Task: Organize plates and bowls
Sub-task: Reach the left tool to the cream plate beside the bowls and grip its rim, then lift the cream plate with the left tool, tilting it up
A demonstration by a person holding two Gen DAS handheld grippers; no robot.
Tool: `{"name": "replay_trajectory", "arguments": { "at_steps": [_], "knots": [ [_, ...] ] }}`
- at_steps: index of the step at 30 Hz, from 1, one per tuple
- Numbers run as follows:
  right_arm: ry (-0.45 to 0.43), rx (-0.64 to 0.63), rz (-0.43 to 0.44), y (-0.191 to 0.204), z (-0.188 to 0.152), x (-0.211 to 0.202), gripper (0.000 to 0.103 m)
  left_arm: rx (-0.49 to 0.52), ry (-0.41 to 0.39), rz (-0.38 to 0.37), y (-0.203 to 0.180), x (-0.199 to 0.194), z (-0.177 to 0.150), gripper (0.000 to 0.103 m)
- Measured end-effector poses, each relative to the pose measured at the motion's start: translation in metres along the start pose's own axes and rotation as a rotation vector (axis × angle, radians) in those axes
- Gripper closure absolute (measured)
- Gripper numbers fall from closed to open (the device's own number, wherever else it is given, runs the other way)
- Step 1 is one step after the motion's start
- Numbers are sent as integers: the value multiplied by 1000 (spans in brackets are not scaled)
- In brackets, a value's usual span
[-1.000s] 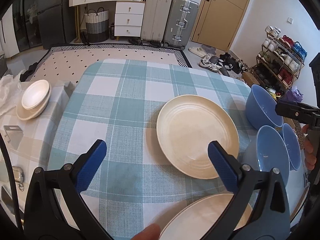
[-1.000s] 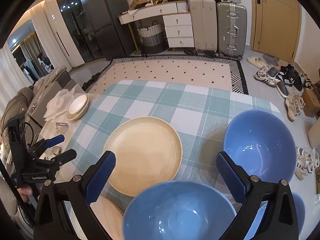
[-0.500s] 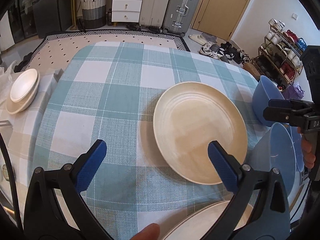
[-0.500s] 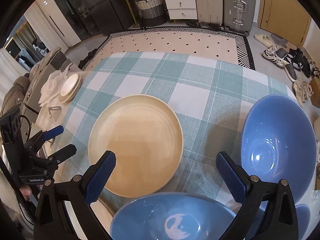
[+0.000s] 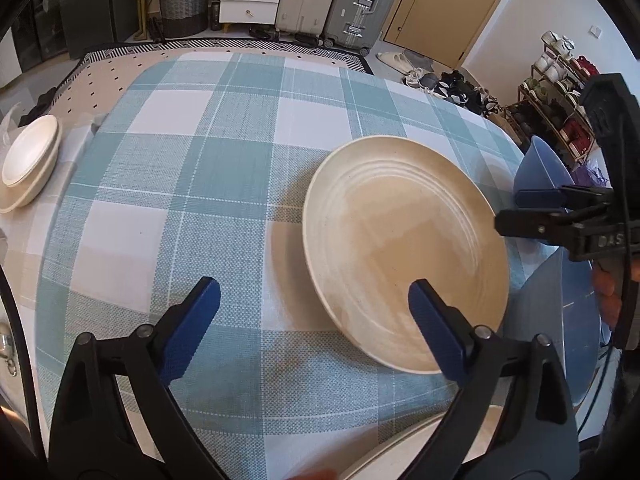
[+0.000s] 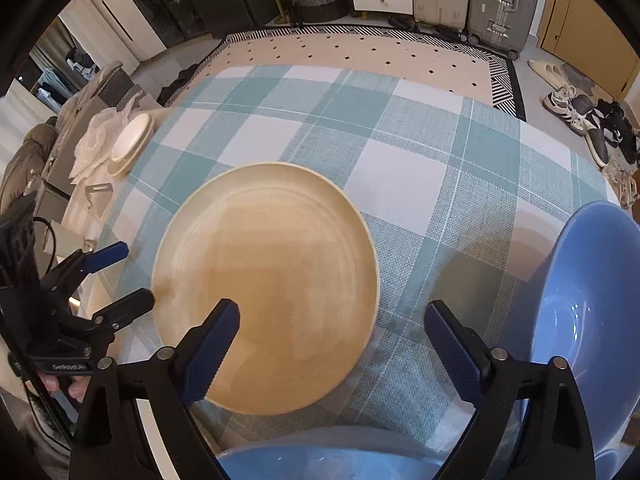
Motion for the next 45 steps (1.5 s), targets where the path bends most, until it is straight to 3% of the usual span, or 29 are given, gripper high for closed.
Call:
{"name": "replay_trajectory", "arguments": {
  "at_steps": [13,16,18,20,25,29,33,38,45],
  "knots": [
    [33,-102,-102,14,9,22,14,27,40,-26,-11,20,-4,15],
    [52,-120,-112,17,8,27,22,29,54,-30,-12,23,-6,22],
    [70,-126,-107,19,7,32,24,32,68,-29,-12,26,-7,35],
    [88,-127,-101,20,6,37,33,34,78,-33,-13,29,-9,39],
    [88,-128,-117,19,4,41,43,57,72,-38,-16,28,-12,49],
    [79,-116,-127,13,3,37,54,53,73,-65,-17,29,-12,70],
    [75,-122,-141,11,2,36,61,66,68,-36,-19,30,-12,77],
    [59,-127,-163,10,2,34,70,55,64,-43,-16,28,-11,80],
    [32,-117,-165,9,1,26,73,51,39,-48,-16,17,-11,80]
  ]
}}
Point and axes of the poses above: each gripper's, at about its wrist camera, not at the fingertips, and x roughly the way its jaws point, y to its left, z to its top, the point moved 1 cm from there along x, roughly the way its jaws point, and after that the axes turned 2 degrees about x, right-handed, at the moved point
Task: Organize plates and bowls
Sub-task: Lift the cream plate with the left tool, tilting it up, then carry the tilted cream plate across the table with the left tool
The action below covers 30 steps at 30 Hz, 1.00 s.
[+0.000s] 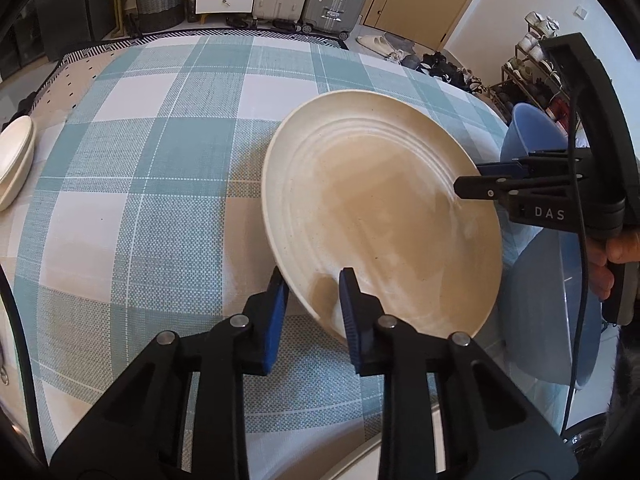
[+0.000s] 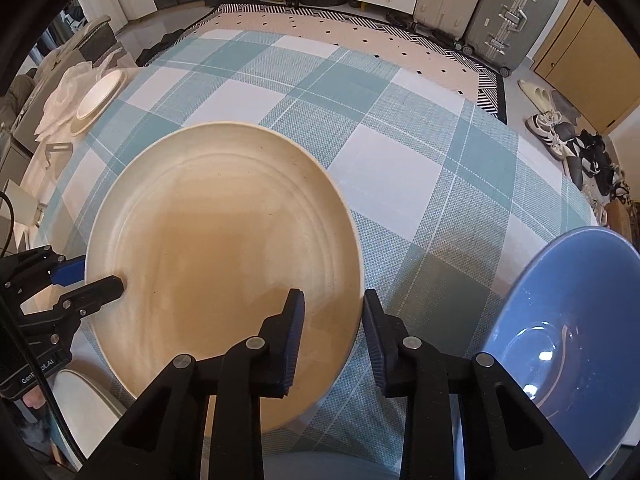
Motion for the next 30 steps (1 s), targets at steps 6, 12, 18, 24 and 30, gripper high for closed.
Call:
{"name": "replay_trajectory", "arguments": {
  "at_steps": [6,12,18,24,30],
  "knots": [
    [-13,-4,-4,4,1,-7,74,-4,-25,1,2,-13,1,80],
    [-30,-8,-1,9,0,-15,76,-11,-42,2,5,-25,0,80],
    [-48,-12,3,14,0,-27,76,-19,-53,3,8,-36,-4,80],
    [-63,-25,2,24,-2,-43,76,-30,-72,8,10,-54,-9,80],
    [-85,-37,3,37,-4,-62,76,-28,-95,24,11,-80,-16,80]
  ]
}}
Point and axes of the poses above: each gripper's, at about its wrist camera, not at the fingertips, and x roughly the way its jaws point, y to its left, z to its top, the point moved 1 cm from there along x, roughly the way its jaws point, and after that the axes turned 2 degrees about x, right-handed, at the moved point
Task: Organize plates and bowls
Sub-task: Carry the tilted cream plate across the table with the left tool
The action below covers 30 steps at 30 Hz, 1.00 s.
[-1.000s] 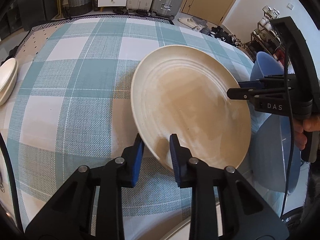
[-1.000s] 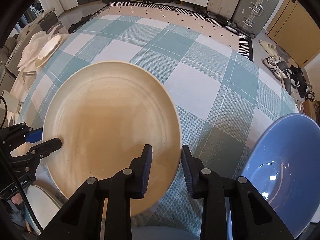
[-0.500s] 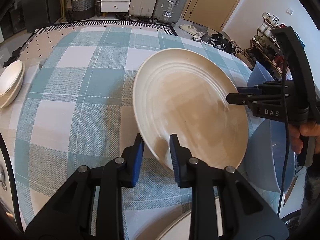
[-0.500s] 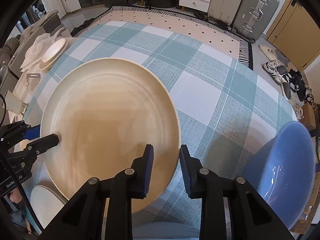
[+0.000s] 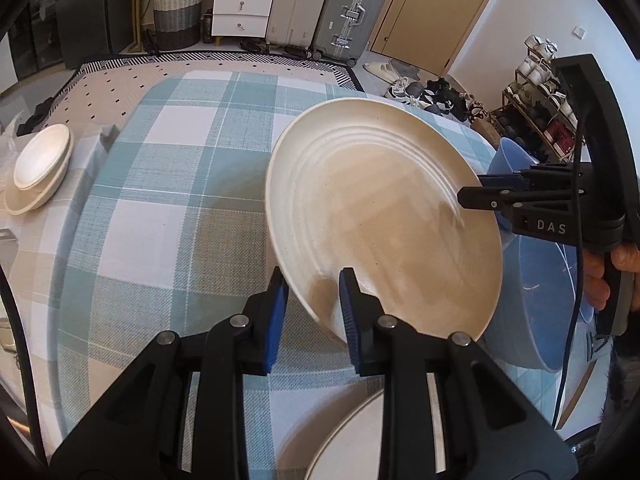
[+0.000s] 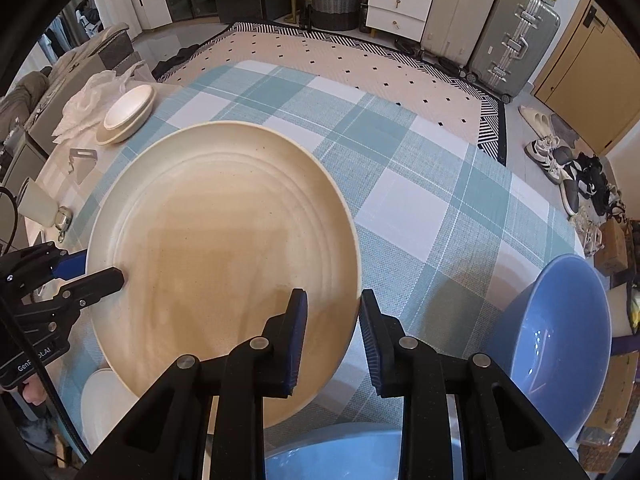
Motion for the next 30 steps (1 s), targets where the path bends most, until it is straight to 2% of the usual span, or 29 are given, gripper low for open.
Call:
{"name": "replay_trajectory", "arguments": {
  "at_steps": [16,30],
  "knots": [
    [-55,-40,14,47,-17,-56,76,2,-62,42,6,-76,-22,80],
    [-69,-72,29,78,-50,-94,76,17,-73,74,1,-116,-54,80]
  ]
}}
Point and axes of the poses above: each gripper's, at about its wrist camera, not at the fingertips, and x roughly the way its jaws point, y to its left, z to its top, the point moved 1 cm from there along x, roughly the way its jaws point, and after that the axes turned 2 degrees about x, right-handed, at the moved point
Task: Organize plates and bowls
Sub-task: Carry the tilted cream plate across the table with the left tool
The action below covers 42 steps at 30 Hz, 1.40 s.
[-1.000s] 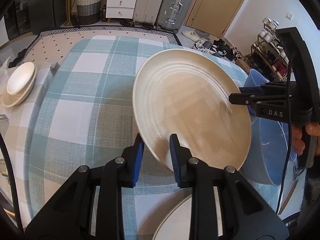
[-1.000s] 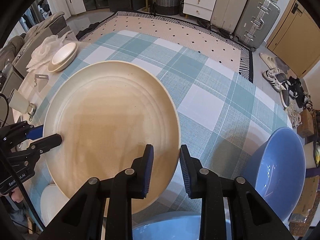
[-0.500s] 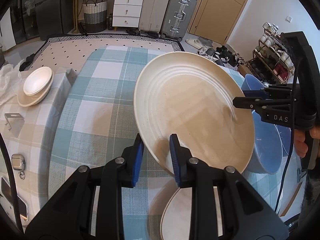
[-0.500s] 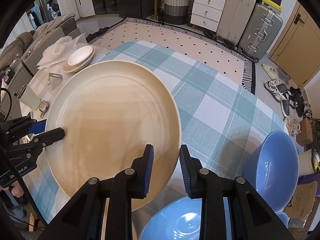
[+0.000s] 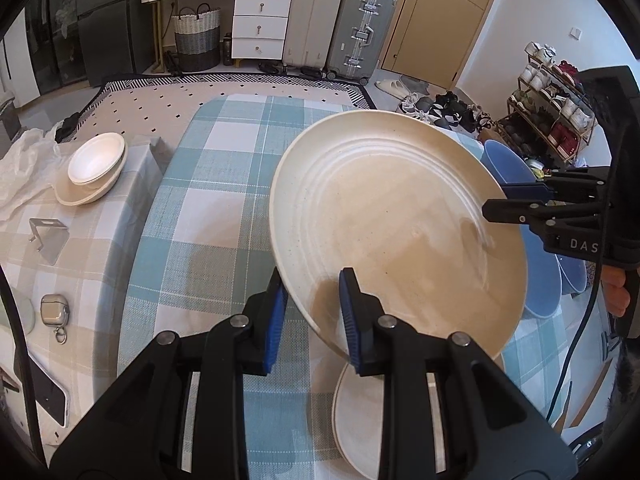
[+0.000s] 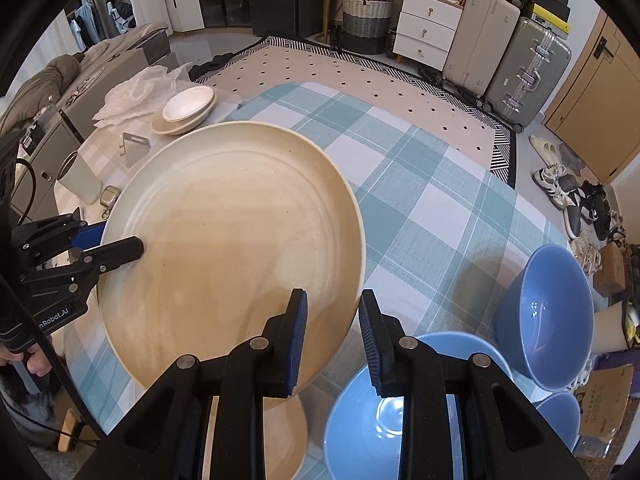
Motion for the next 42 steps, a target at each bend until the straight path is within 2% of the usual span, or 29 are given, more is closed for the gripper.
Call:
{"name": "replay_trajectory", "arguments": {
  "at_steps": [5,27,37,42],
  "knots": [
    [-6,7,8,6,-14,-10,76,14,-5,4,-7,-18,-15,80],
    [-26,20,25,28,-85,-46,76,84,-6,0,-34,-53,-65,80],
    [-36,42,57,34,-117,-43,76,120,-2,25,-42,-55,-86,80],
    [-39,58,75,36,-131,-41,76,126,12,14,-44,-50,-99,80]
  ]
}}
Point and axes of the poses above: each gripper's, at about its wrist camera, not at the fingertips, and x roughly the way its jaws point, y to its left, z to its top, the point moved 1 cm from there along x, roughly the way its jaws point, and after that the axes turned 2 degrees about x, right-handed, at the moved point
